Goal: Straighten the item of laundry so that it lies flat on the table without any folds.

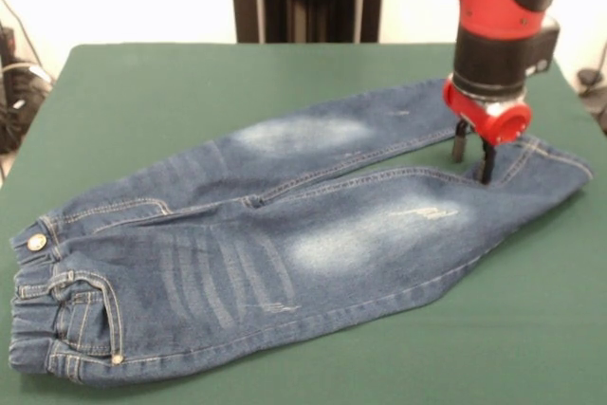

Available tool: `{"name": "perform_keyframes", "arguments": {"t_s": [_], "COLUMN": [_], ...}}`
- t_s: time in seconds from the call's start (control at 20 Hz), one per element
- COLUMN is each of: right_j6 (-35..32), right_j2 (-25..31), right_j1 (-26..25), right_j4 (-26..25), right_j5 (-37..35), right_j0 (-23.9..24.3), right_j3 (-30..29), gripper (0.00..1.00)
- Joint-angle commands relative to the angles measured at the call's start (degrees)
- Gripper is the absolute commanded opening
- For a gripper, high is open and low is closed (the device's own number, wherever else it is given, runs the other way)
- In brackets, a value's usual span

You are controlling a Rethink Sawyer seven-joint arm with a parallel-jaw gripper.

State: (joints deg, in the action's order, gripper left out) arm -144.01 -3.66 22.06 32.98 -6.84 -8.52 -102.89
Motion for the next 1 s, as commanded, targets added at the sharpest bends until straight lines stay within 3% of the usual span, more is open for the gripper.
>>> {"name": "perform_keyframes", "arguments": {"t_s": [0.05, 0.45, 0.8, 1.0], "right_j6": [-9.0, -8.7, -10.7, -11.4], "right_j2": [2.0, 3.4, 9.9, 11.9], "right_j1": [-7.5, -9.1, -5.9, -5.7], "right_j4": [3.3, 1.9, -0.7, -2.4], "right_j5": [-0.6, 2.0, 5.6, 8.3], "right_j0": [-3.7, -2.5, 1.7, 3.4], "right_j3": [7.5, 6.6, -4.6, -7.8], "gripper": [1.0, 1.0, 1.0, 1.0]}}
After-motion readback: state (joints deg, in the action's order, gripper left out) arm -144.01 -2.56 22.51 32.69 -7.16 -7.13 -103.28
